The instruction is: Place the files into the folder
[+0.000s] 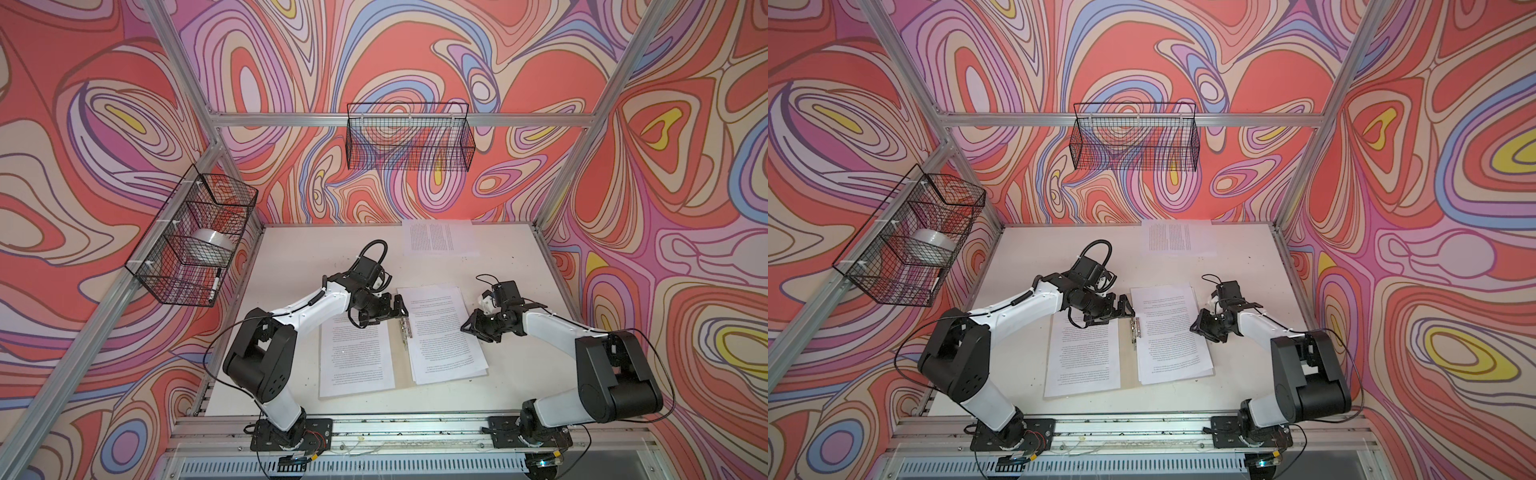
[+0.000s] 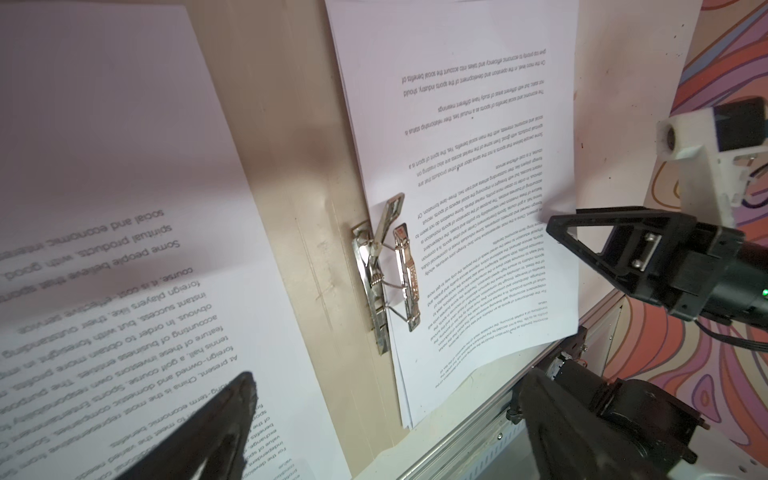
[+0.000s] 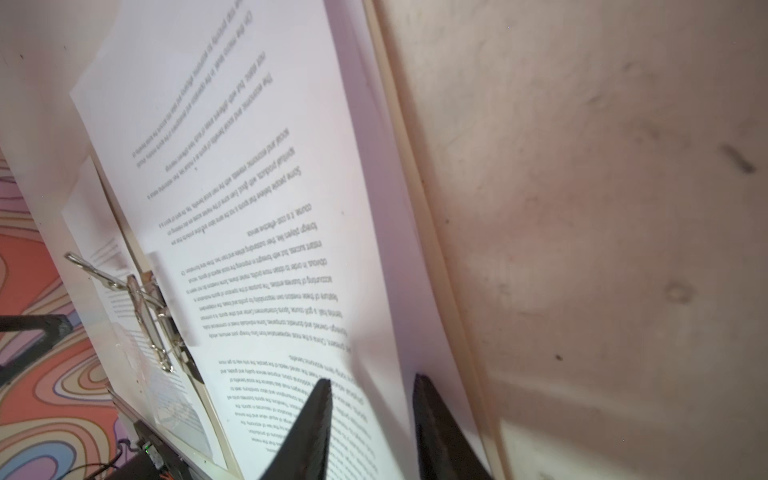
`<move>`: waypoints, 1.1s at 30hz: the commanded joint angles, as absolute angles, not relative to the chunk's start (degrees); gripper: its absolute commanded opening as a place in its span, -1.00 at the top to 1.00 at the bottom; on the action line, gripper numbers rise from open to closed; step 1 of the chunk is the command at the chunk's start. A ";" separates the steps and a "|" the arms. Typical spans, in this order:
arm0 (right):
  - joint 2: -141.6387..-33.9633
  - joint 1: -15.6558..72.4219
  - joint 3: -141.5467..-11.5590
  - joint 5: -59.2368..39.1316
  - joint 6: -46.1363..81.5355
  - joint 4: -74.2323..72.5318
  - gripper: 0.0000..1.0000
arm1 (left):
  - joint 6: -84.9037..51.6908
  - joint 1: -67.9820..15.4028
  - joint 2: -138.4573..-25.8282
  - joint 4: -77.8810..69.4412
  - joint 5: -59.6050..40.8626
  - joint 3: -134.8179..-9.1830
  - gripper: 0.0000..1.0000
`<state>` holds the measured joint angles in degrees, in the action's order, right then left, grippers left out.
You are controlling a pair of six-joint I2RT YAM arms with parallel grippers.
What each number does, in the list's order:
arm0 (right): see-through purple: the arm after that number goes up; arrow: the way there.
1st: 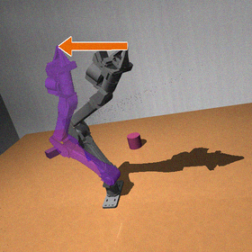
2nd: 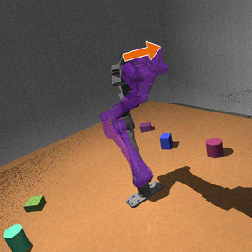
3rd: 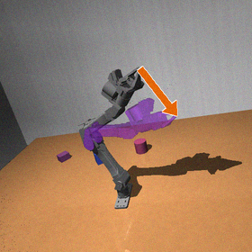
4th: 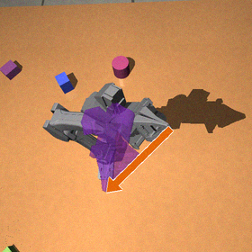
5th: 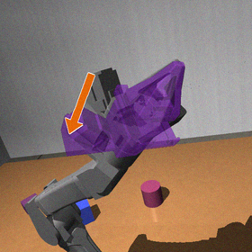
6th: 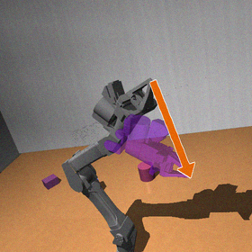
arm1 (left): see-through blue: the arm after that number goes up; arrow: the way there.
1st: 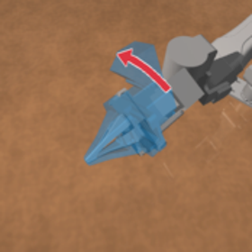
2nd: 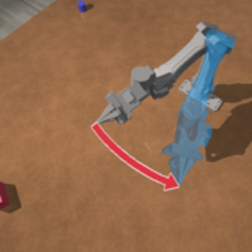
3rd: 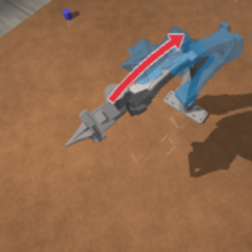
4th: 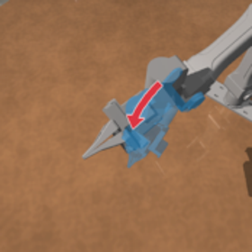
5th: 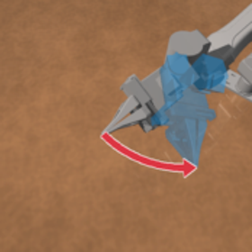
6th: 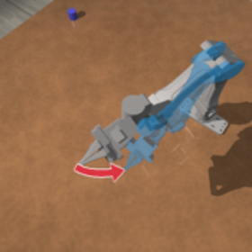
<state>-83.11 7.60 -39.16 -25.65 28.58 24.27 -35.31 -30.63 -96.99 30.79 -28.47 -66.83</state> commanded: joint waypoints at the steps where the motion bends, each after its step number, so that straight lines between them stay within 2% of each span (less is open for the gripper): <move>1: -80.53 7.80 -40.20 -22.62 29.14 24.50 0.04 | -34.50 -30.06 -99.26 30.57 -29.70 -70.89 -1.00; 7: -82.68 7.75 -42.82 -19.14 27.70 25.04 -0.49 | -33.52 -28.83 -105.64 31.94 -30.33 -78.38 -1.00; 13: -88.15 7.82 -46.08 -19.58 28.34 22.07 -0.71 | -32.16 -28.56 -115.66 35.27 -30.01 -88.80 -1.00; 20: -91.56 7.77 -45.70 -21.68 30.09 18.48 -0.73 | -32.36 -28.56 -124.72 37.87 -30.37 -98.55 -1.00; 33: -92.63 7.81 -41.33 -27.22 38.35 9.79 -0.71 | -34.98 -29.07 -129.02 36.22 -33.42 -100.59 -1.00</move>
<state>-90.91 7.57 -43.59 -25.71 35.03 11.49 -34.11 -28.82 -127.83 34.96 -32.45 -99.55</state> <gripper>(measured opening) 0.856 0.995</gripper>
